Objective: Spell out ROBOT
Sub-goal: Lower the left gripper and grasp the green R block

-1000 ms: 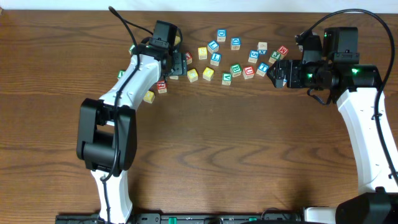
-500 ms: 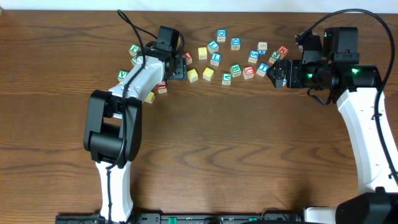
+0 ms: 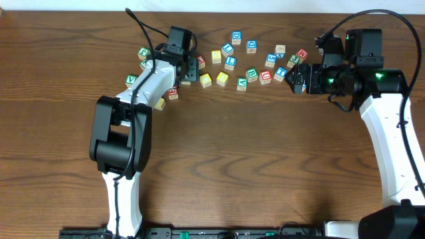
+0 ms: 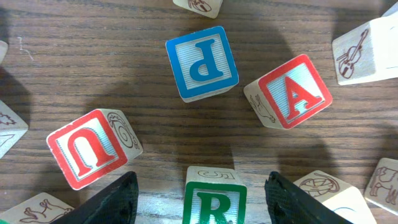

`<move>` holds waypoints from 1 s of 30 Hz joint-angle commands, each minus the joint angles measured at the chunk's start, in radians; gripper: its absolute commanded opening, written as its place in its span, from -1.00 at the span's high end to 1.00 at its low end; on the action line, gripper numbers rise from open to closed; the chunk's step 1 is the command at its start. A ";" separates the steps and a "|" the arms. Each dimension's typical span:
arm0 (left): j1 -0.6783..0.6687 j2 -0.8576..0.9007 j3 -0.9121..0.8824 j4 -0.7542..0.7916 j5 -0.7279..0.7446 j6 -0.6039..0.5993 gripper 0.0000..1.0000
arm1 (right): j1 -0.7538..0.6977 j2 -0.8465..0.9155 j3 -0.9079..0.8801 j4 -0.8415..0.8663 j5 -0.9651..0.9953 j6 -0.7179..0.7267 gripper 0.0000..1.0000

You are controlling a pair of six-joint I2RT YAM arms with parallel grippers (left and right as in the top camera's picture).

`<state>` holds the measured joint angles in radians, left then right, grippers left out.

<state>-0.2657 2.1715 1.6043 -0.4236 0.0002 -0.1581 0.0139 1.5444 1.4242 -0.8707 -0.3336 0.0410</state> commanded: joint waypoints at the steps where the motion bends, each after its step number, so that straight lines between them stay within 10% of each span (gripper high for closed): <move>1: -0.002 0.039 0.000 0.000 -0.013 0.008 -0.26 | -0.013 0.000 0.020 -0.001 -0.006 -0.005 -0.99; 30: -0.002 0.061 0.002 0.018 -0.013 0.008 0.23 | -0.013 0.000 0.020 -0.001 -0.006 -0.005 -0.99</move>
<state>-0.2657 2.2219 1.6039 -0.4065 -0.0002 -0.1562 0.0139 1.5444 1.4242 -0.8707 -0.3336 0.0410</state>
